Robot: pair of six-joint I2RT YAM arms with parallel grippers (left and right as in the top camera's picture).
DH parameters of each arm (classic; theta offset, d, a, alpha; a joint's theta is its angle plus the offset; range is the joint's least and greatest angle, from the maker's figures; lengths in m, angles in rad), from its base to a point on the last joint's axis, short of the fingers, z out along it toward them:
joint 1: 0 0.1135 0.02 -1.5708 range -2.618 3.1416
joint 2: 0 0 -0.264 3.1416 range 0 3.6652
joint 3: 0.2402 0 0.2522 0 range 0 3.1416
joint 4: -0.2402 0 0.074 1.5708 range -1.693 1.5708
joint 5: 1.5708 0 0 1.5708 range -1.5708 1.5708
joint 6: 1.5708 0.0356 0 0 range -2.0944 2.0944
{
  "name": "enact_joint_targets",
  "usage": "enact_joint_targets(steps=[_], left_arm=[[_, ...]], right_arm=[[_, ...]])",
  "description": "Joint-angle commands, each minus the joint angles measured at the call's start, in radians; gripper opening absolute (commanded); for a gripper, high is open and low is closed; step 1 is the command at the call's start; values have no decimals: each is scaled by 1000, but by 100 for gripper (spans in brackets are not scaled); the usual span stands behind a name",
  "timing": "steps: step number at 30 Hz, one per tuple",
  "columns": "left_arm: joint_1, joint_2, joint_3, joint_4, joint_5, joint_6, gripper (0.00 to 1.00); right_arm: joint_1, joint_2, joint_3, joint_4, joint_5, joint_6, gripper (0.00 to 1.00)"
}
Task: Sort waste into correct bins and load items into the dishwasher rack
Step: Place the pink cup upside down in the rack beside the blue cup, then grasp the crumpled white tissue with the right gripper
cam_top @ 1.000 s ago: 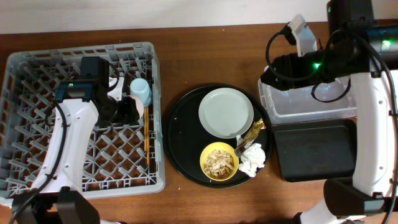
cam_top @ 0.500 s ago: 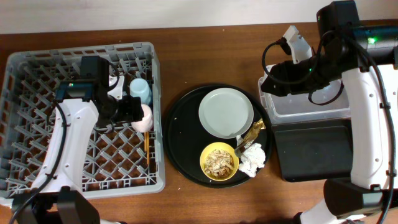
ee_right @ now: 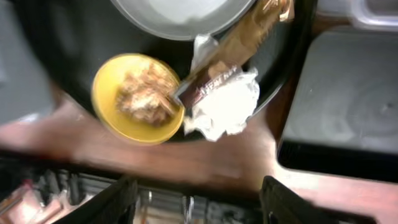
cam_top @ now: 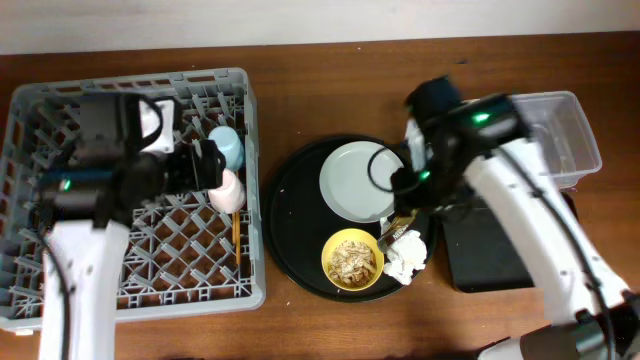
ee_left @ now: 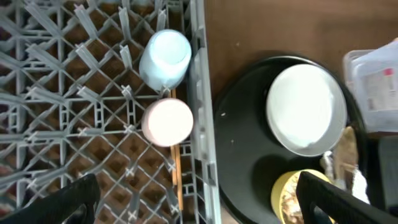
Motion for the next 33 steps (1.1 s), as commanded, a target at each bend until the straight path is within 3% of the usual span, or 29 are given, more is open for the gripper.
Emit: enact_joint_targets(steps=[1, 10, 18, 19, 20, 22, 23, 33], left_arm=[[3, -32, 11, -14, 17, -13, 99], [3, -29, 11, -14, 17, -13, 99], [3, -29, 11, -14, 17, -13, 99], [3, -29, 11, -14, 17, -13, 99], [3, -29, 11, -14, 17, -13, 100], [3, -29, 11, -14, 17, -13, 99], [3, -29, 11, -14, 17, -13, 99], [3, -29, 11, -14, 17, -13, 99]], right_arm=[[30, -6, -198, 108, 82, 127, 65], [30, -5, -549, 481, 80, 254, 68], [30, -5, -682, 703, 79, 261, 69], [30, -5, -682, 710, 78, 261, 65], [30, -5, -682, 711, 78, 261, 53], [30, -5, -681, 705, 79, 260, 14], [30, -5, -681, 699, 78, 260, 4], [-11, -105, -356, 408, 101, 169, 4]])
